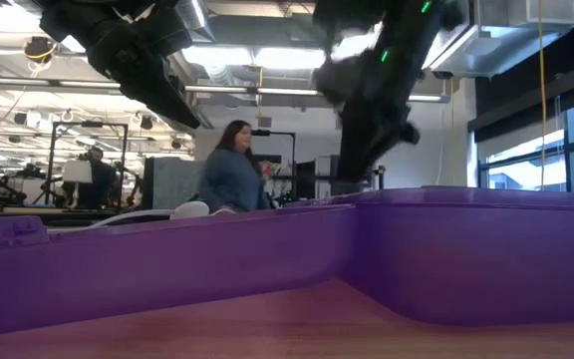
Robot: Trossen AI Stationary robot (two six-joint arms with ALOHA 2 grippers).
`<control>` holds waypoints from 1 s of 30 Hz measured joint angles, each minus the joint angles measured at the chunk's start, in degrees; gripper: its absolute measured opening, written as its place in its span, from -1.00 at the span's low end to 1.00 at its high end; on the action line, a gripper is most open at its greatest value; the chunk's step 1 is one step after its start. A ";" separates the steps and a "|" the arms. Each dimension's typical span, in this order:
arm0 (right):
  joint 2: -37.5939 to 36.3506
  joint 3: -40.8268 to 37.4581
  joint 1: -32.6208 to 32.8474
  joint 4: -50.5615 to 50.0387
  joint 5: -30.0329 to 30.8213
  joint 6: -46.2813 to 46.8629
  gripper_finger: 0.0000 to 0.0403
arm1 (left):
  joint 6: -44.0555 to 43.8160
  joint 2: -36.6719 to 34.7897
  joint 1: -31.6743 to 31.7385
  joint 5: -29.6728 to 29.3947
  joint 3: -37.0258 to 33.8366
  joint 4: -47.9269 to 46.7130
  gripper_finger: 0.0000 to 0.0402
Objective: Pick & place school supplies into a supply box
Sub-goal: Put the black pen into the purple supply box
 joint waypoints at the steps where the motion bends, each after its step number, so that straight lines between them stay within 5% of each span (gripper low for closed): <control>1: -0.76 0.00 1.72 0.29 -0.27 1.80 -0.78 | 0.00 0.00 0.02 0.00 0.00 -0.16 -0.35; 10: -0.32 0.10 18.47 0.70 -0.12 24.65 -0.78 | 0.01 -0.02 0.01 0.00 0.00 -1.34 -0.35; 17: 2.60 0.11 24.54 0.69 2.23 35.83 -0.78 | 0.02 -0.02 0.00 0.00 0.00 -1.31 -0.35; 30: 7.01 0.11 25.54 0.70 -0.15 36.25 -0.77 | 0.06 -0.02 0.01 -0.01 0.00 -1.31 -0.35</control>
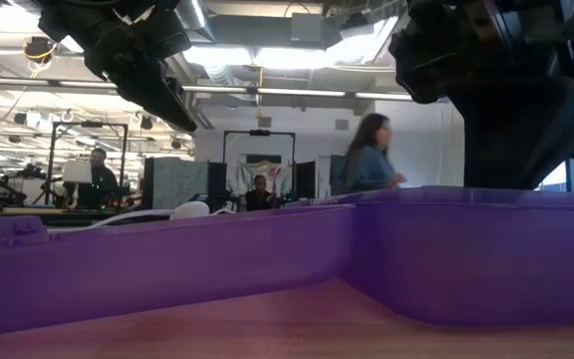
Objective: Pick & place school supplies into a supply box
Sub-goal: Put the black pen into the purple supply box, then put the light blue pencil into the purple supply box
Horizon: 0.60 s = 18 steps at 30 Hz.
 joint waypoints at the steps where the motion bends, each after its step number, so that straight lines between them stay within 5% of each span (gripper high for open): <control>1: 0.00 0.00 0.00 -0.02 -0.02 -0.32 -0.77 | 0.02 0.00 -0.01 0.01 0.00 -0.03 -0.35; 18: -1.76 0.02 -0.04 -1.52 0.87 -4.42 -0.39 | 17.84 0.00 -0.80 -0.05 0.00 -10.53 -0.35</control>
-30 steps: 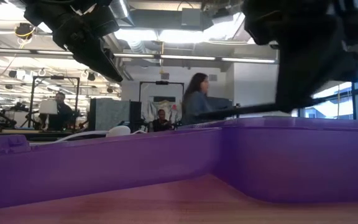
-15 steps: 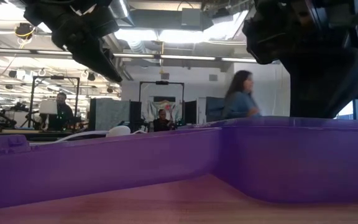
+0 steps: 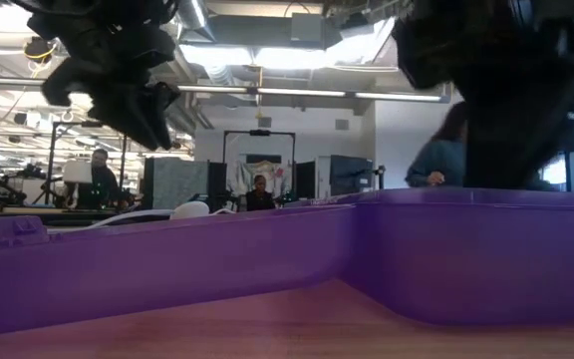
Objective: Pick & place school supplies into a supply box
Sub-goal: Put the light blue pencil into the purple supply box
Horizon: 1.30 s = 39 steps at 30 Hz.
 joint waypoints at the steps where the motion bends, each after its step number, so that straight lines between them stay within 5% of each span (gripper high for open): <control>1: -0.69 0.00 0.00 -0.03 1.03 -0.20 -0.39 | 0.91 0.00 -0.36 -0.03 0.00 -0.93 -0.35; 6: -5.14 0.00 0.00 -1.30 6.71 -4.02 -0.39 | 3.95 0.41 -2.62 -3.79 0.00 -4.44 -0.35; 15: -11.45 0.04 -2.72 -8.70 7.65 -9.41 -0.38 | 5.97 8.93 -3.32 -4.62 0.00 -8.66 -0.35; 39: -11.63 0.04 -5.81 -10.17 6.97 -13.72 -0.38 | 13.62 25.86 -3.32 -2.44 4.63 -18.43 -0.36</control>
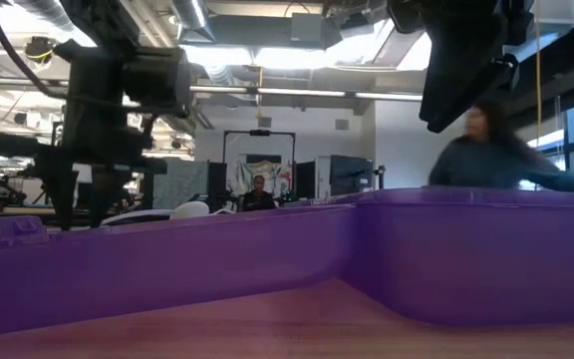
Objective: Pick & place school supplies into a supply box
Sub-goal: Put the light blue pencil into the purple supply box
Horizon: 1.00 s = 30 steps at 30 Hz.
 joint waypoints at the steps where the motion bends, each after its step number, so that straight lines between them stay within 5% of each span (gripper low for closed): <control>1: 0.00 0.00 0.00 -0.16 0.00 0.00 -0.38 | 0.04 0.89 0.06 0.00 0.00 -0.02 -0.36; 10: 0.00 0.00 0.02 -0.76 0.00 0.00 -0.38 | 2.89 3.50 0.11 -0.11 0.26 0.33 -0.39; 18: 0.00 -0.02 0.02 -1.80 0.00 0.00 -0.38 | 3.39 3.89 0.13 -0.13 2.45 0.57 -0.67; 30: 0.02 -0.02 0.24 -8.00 0.00 1.77 -0.38 | 3.92 4.00 0.11 2.60 3.30 14.58 -0.97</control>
